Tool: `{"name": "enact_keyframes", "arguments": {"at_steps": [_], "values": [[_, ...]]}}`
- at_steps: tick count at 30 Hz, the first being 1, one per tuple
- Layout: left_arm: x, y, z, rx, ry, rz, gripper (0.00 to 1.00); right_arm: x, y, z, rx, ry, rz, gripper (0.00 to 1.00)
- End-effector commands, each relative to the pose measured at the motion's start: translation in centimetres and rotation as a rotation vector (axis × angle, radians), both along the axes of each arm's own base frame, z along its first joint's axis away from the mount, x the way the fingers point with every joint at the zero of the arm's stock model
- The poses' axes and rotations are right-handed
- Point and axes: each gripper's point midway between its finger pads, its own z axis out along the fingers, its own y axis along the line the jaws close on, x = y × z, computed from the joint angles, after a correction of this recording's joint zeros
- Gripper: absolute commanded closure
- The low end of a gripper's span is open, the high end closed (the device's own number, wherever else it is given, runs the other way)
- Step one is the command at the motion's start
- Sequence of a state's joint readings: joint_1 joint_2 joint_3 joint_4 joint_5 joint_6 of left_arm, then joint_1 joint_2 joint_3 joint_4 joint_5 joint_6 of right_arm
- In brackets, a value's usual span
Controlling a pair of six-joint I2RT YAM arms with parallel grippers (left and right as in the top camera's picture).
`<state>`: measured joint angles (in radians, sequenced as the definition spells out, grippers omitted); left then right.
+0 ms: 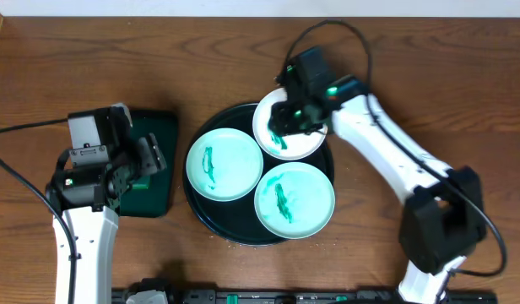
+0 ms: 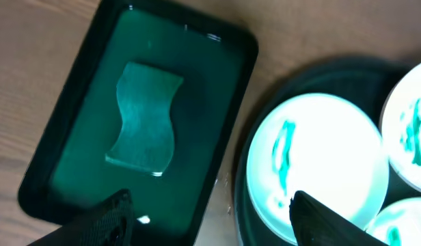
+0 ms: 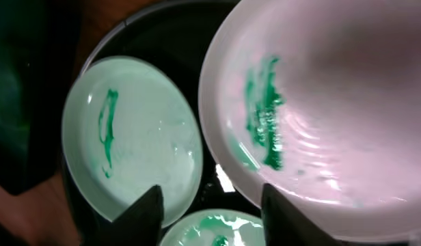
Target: Clean dirty plates on tray and stack at the side
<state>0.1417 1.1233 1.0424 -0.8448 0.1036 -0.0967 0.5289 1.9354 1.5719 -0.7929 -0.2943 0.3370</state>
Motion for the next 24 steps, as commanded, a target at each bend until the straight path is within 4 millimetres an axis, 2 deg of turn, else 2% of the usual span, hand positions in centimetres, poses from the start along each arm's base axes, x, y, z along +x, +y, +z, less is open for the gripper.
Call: {"name": "enact_keyframes", "arguments": {"at_steps": [1,6,7,9,12,17,24], "values": [[-0.4,0.1,-0.3,0.038,0.027,-0.048,0.26,-0.7,2.1,-1.0,0.001,0.016,0.023,0.59],[-0.3,0.9,-1.1,0.071,0.063,-0.025,0.26,-2.3,3.6,-4.6,-0.05,0.108,-0.013,0.57],[-0.4,0.9,-1.6,0.07,0.088,-0.024,0.27,-2.8,3.9,-5.8,-0.065,0.135,-0.013,0.59],[-0.7,0.9,-2.3,0.064,0.125,-0.025,0.31,-3.1,4.1,-6.6,-0.078,0.15,-0.007,0.63],[-1.0,1.0,-3.0,0.067,0.164,-0.022,0.34,-3.1,3.9,-7.0,-0.089,0.158,-0.018,0.67],[-0.3,1.1,-3.4,0.069,0.162,-0.021,0.34,-2.9,2.9,-7.5,-0.148,0.152,-0.084,0.71],[0.2,1.6,-3.9,0.079,0.17,0.007,0.34,-3.4,3.2,-7.8,-0.163,0.151,-0.072,0.74]]}}
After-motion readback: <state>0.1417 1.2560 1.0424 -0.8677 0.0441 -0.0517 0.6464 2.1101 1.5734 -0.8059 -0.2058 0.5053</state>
